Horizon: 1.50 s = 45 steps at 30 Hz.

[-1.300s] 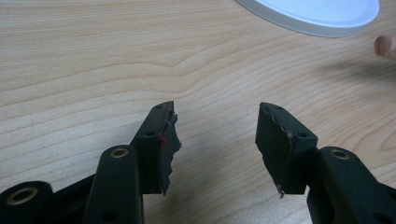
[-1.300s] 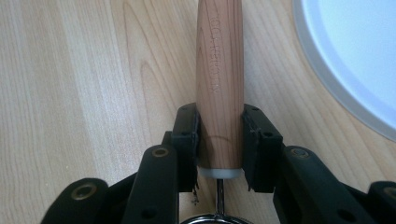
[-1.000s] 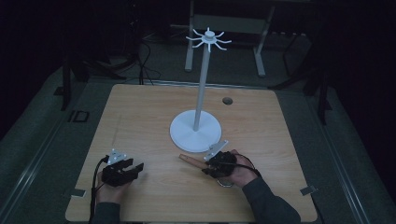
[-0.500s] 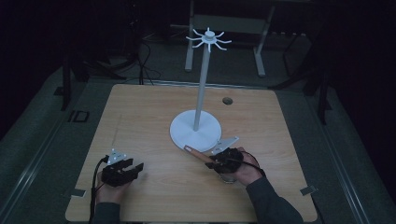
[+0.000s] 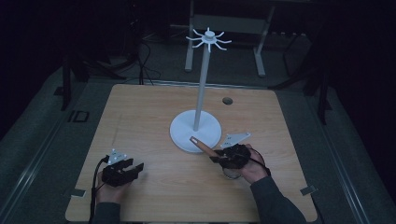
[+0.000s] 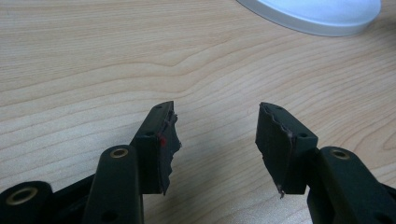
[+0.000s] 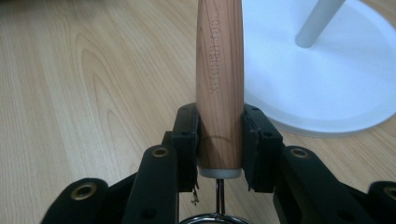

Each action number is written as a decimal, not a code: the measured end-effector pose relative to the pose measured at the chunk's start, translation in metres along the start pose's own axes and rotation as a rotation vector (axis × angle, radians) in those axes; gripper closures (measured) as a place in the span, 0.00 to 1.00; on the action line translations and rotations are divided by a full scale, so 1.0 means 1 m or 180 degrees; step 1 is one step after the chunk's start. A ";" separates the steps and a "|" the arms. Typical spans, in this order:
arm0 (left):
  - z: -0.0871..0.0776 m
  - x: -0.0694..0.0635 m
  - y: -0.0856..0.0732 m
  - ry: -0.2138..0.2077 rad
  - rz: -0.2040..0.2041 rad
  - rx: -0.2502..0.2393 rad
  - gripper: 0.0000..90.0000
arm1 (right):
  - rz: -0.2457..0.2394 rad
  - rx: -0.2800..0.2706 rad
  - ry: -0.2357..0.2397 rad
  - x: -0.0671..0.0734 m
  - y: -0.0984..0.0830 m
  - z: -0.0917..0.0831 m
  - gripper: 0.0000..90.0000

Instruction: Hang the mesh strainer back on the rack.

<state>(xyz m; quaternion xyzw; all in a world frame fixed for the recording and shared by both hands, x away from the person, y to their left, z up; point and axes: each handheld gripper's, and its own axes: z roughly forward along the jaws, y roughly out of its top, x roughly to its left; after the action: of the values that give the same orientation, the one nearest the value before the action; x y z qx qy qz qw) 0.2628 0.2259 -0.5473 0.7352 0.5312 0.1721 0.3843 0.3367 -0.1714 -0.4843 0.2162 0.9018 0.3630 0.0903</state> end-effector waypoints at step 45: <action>0.000 0.000 0.000 0.0006 0.0008 -0.0004 0.54 | 0.0356 -0.0729 -0.0321 -0.019 0.012 -0.037 0.77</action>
<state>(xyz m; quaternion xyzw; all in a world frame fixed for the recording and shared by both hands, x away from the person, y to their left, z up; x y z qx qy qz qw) 0.2625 0.2260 -0.5470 0.7355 0.5305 0.1736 0.3841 0.3454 -0.1947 -0.4492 0.2724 0.8354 0.4567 0.1392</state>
